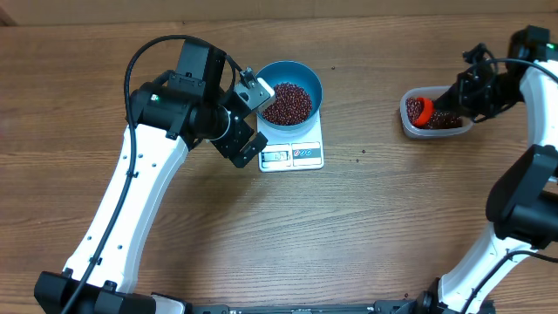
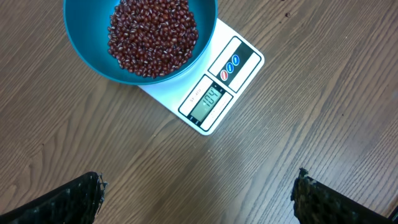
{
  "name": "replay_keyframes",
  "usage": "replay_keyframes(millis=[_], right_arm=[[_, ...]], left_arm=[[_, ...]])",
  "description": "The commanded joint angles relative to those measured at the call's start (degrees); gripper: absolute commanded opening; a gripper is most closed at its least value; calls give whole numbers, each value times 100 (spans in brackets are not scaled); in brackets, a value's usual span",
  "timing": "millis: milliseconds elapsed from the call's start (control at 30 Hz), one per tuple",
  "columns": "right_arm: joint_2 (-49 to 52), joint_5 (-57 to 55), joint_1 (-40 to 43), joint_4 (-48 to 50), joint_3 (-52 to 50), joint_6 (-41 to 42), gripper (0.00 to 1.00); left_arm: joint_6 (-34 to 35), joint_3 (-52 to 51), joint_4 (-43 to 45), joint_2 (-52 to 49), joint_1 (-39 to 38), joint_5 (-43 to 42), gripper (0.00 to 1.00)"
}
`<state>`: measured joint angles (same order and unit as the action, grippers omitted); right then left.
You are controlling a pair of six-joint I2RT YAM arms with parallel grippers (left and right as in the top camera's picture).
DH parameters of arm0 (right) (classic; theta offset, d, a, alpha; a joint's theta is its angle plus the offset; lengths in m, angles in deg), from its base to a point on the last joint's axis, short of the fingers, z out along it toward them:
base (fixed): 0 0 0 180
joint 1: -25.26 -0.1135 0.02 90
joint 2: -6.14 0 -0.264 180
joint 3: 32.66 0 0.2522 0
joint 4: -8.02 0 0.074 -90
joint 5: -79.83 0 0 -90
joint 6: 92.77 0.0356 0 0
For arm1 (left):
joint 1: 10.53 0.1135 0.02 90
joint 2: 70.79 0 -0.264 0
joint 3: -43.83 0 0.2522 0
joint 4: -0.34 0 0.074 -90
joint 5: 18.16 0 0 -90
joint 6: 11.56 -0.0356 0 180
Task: Scoop item into bowl and weigh 150g on scale
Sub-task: 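Dip the red cup into the tub and scoop beans, then carry the filled cup left over the teal bowl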
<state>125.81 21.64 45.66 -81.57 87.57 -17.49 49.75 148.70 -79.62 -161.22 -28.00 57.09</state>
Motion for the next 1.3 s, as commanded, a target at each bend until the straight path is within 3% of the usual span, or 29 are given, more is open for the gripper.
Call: replay_keyframes(millis=[0,300,567,800,1267], right_arm=[[4,673,299,-17,-31,-192,4],[4,1069,984,-157,-31,-205,4],[4,2118,1147,-612,-28,-942,4],[2,2841,907,-1049,-24,-1434,4],[2,3001,-433,-1137,214,-1335,4]], left_arm=[[-90,-33,4,-33,20,-7,99],[-90,-33,4,-33,20,-4,100],[-90,-33,4,-33,20,-7,99],[-90,-33,4,-33,20,-7,100],[-90,-33,4,-33,20,-7,100]])
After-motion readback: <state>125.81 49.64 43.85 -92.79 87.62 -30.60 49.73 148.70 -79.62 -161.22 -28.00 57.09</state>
